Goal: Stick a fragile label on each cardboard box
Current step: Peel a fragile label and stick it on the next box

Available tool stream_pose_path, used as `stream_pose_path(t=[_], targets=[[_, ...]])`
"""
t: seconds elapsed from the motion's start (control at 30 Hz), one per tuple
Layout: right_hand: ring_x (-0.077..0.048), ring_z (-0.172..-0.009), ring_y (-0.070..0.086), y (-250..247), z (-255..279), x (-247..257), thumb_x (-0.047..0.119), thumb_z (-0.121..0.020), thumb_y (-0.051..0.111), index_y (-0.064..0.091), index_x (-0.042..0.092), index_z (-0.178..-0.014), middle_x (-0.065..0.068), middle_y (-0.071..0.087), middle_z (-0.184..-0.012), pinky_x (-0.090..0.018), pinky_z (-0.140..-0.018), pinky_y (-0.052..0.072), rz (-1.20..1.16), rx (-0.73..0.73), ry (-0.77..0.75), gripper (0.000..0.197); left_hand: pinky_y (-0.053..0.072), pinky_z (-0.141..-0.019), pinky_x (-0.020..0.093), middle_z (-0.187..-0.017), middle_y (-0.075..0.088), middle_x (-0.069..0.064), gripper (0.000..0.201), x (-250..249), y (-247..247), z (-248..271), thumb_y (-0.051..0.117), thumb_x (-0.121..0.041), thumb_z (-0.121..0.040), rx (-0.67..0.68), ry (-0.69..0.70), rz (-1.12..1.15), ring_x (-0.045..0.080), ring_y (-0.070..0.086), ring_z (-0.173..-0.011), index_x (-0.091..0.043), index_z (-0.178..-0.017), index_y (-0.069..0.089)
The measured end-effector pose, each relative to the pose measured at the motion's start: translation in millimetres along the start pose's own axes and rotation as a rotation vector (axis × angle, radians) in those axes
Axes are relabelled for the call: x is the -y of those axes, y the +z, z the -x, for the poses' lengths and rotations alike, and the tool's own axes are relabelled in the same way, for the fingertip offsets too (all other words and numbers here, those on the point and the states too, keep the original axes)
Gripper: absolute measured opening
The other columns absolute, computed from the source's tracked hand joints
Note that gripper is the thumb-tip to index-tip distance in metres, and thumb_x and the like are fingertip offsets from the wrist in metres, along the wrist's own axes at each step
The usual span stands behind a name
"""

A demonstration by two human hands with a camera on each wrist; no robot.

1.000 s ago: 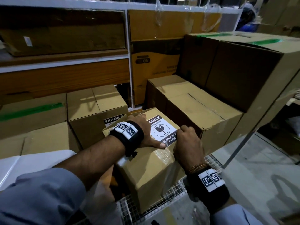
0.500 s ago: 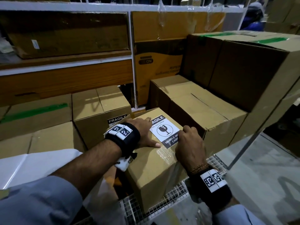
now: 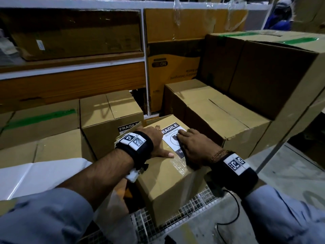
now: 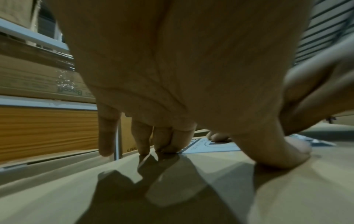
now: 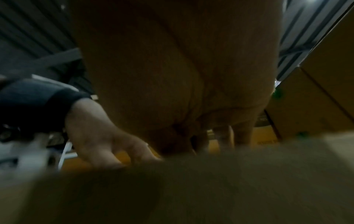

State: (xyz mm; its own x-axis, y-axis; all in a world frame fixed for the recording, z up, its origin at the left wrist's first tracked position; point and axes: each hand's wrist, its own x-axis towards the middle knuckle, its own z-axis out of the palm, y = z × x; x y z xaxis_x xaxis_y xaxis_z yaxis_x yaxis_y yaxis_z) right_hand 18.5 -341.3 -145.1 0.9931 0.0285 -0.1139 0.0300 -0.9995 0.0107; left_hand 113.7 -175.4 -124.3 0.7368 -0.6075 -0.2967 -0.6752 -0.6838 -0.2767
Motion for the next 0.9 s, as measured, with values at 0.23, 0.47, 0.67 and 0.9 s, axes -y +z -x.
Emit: stream_pose_path(t=[0.23,0.47,0.67,0.9], targets=[[-0.031,-0.153,0.022,9.5,-22.2,-5.7,0.033,-0.109,0.031,0.027,0.013,-0.163,-0.007,0.026,-0.17,-0.041,-0.125,0.024,0.022,-0.064,-0.053,0.058,0.036,-0.115,0.053,-0.169,0.022,0.008,0.13,2.6,1.9,-5.6,0.041,-0.099,-0.07,0.01,0.015,0.027,0.029,0.041,-0.145,-0.01,-0.162,0.019],[-0.026,-0.145,0.039,20.9,-22.9,14.1,0.039,-0.094,0.034,0.047,0.013,-0.151,-0.006,0.048,-0.156,-0.048,-0.105,0.05,-0.021,-0.13,-0.121,0.064,0.034,-0.115,0.053,-0.166,0.03,0.008,0.12,3.1,5.7,-5.8,0.043,-0.097,-0.073,-0.005,0.039,0.021,0.028,0.042,-0.144,-0.016,-0.16,0.025],[-0.022,-0.136,0.047,26.3,3.6,6.3,0.033,-0.094,0.037,0.059,0.019,-0.14,0.0,0.058,-0.145,-0.049,-0.094,0.056,-0.092,-0.139,-0.229,0.052,0.039,-0.111,0.05,-0.168,0.025,0.006,0.13,4.3,9.5,-7.2,0.044,-0.102,-0.064,-0.016,0.041,0.032,0.028,0.04,-0.145,-0.015,-0.16,0.025],[-0.02,-0.129,0.052,22.4,13.9,10.6,0.033,-0.102,0.041,0.065,0.025,-0.132,0.0,0.062,-0.14,-0.043,-0.095,0.055,-0.054,-0.224,-0.226,0.039,0.022,-0.123,0.053,-0.173,-0.001,0.001,0.141,15.3,18.6,-1.9,0.052,-0.1,-0.062,0.019,0.073,0.116,0.024,0.012,-0.157,-0.016,-0.164,0.003]])
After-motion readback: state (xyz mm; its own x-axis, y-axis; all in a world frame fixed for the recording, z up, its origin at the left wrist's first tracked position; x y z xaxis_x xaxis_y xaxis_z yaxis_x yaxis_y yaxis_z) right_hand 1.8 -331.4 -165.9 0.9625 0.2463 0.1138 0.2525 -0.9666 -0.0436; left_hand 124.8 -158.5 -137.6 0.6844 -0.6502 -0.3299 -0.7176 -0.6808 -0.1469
